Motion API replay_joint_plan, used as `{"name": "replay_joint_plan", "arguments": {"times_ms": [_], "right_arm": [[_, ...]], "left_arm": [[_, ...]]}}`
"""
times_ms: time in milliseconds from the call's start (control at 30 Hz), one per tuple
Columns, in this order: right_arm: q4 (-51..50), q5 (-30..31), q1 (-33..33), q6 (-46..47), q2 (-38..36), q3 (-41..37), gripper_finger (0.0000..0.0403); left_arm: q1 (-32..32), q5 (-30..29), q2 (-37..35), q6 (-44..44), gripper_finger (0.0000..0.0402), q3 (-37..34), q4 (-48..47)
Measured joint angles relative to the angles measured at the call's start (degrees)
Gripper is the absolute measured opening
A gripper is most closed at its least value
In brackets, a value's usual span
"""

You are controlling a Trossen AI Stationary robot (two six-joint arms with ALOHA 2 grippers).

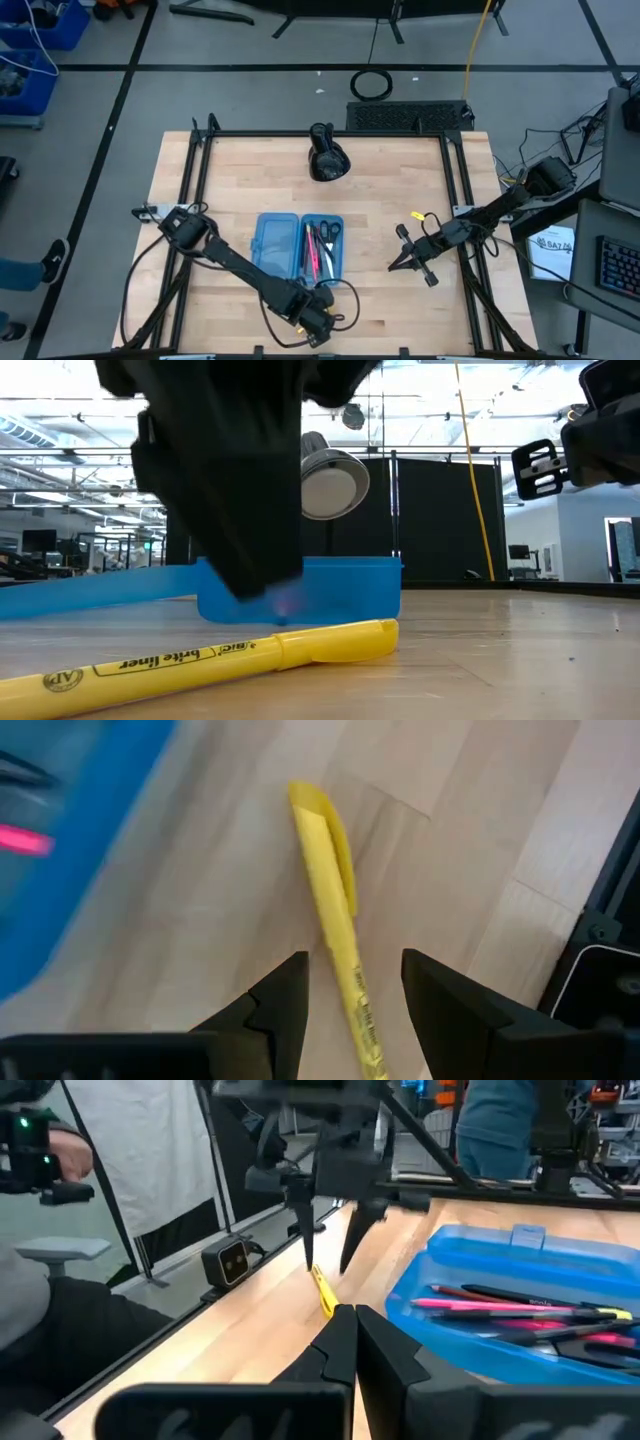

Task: Pick & place school supplies into a supply box
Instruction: Put the yellow pen into the blue supply box

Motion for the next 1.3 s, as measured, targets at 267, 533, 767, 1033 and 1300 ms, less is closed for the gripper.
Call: {"name": "replay_joint_plan", "arguments": {"times_ms": [267, 533, 767, 1033, 1300], "right_arm": [[0.02, -0.04, 0.02, 0.93, 0.0, 0.0, 0.0], [0.04, 0.02, 0.02, 1.05, 0.0, 0.0, 0.0], [0.56, 0.04, 0.02, 1.47, 0.0, 0.0, 0.0], [0.46, -0.09, 0.02, 1.51, 0.01, 0.0, 0.0], [0.46, -0.15, 0.02, 1.51, 0.02, 0.0, 0.0]], "left_arm": [[-0.66, -0.2, 3.68, -1.96, 0.0166, 0.27, 0.14], [-1.51, -0.76, 5.43, -3.27, 0.0164, 0.35, -1.82], [-1.25, 3.57, 7.81, -8.96, 0.0096, 0.66, -4.32], [-0.52, 4.03, 7.92, -16.48, 0.0022, 0.66, -5.04], [-0.65, 1.97, 6.63, -15.61, 0.0022, 0.28, -2.62]]}}
